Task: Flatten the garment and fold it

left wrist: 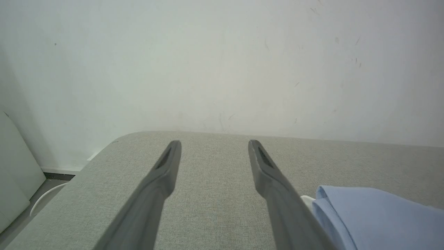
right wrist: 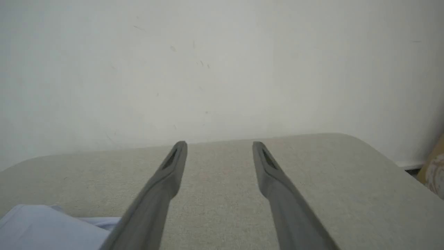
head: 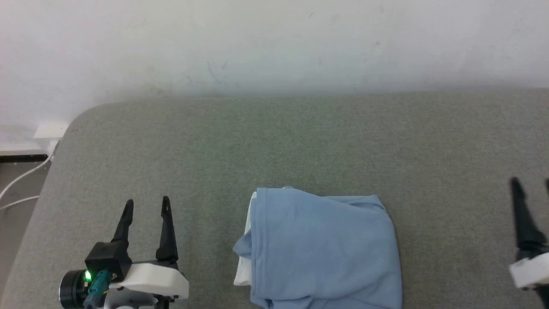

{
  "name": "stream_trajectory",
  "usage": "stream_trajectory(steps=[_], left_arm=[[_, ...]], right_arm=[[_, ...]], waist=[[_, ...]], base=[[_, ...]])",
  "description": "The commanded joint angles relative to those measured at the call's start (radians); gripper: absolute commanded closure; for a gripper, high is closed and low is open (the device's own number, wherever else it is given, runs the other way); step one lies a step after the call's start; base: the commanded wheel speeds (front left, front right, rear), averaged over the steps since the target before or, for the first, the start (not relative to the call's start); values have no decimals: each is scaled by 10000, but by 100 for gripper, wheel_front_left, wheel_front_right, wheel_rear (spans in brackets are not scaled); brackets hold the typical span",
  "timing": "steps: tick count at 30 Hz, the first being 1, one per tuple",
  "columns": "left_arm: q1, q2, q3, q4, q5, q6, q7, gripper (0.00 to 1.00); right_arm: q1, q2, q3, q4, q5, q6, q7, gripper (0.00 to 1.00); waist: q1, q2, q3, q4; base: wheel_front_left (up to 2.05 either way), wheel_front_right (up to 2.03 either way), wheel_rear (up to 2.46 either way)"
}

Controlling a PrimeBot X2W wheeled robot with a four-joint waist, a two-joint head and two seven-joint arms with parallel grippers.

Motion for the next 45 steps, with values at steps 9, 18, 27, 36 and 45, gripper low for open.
stream_trajectory(steps=[9,18,27,36,45], left_arm=[[85,-192,126,-71,6,-142,-45,0],[-4,-504,121,102,173,-440,-46,0],[-227,-649,75,335,316,-642,-47,0],[-196,-655,157,607,455,-684,-47,0],[34,-509,147,577,682,-511,-45,0]], right_arm=[[133,-242,-2158,2047,4173,-9,4119,0],[-766,872,-2195,3938,6908,-9,9176,0],[-1977,1546,-1334,5140,7377,-9,9759,0],[-2350,1375,-112,5470,6951,-9,9317,100],[-2252,-406,2443,3665,3953,-9,7067,100]], waist=[[1,0,277,642],[1,0,322,1076],[1,0,493,1289],[1,0,263,1347],[1,0,-242,557]], base=[[0,0,0],[0,0,0],[0,0,0],[0,0,0],[0,0,0]])
